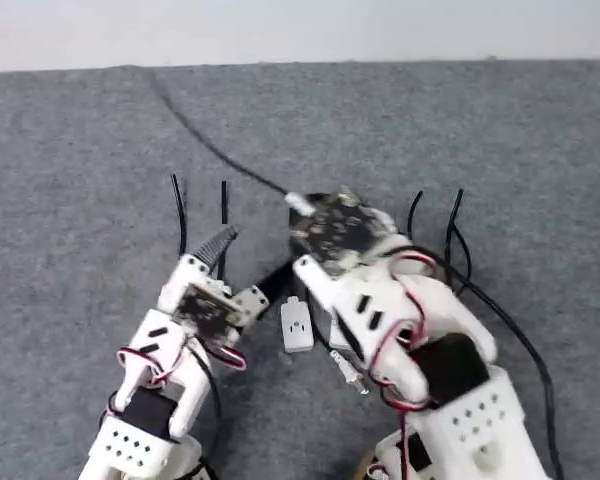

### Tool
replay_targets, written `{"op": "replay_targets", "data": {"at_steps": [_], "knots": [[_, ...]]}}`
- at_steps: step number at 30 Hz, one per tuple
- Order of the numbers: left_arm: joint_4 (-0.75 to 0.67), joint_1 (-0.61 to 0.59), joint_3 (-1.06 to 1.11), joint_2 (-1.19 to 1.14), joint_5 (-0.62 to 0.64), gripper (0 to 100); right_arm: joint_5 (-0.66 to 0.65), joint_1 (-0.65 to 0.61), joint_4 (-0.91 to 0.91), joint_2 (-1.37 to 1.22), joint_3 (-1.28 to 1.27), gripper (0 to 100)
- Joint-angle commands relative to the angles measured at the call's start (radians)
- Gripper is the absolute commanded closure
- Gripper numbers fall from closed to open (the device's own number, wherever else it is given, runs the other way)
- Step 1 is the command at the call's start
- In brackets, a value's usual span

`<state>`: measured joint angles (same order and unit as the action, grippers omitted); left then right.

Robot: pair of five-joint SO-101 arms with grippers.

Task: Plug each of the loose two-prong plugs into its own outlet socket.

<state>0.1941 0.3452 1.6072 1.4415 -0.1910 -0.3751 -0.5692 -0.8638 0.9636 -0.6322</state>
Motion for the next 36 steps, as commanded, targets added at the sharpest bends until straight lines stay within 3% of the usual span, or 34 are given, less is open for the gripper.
{"op": "replay_targets", "data": {"at_steps": [1,13,21,26,31,33,36], "knots": [[0.002,0.06,0.004,0.011,-0.031,71,0.023,-0.065,-0.027,-0.085,0.115,99.1],[0.049,0.058,-0.038,0.014,-0.021,76,0.0,-0.101,-0.025,-0.124,0.137,99.1],[0.109,0.031,-0.079,0.014,0.084,76,0.032,-0.101,-0.021,-0.045,0.091,99.1],[0.213,0.035,-0.117,0.072,0.14,76,0.035,-0.101,-0.022,-0.016,0.068,99.1],[0.396,0.038,-0.12,0.321,0.192,76,0.038,-0.102,-0.015,0.024,0.037,99.0],[0.489,0.074,-0.137,0.413,0.213,76,0.064,-0.101,0.004,0.042,0.025,99.0],[0.532,0.144,-0.173,0.362,0.216,76,0.101,-0.11,0.022,0.081,-0.005,99.0]]}}
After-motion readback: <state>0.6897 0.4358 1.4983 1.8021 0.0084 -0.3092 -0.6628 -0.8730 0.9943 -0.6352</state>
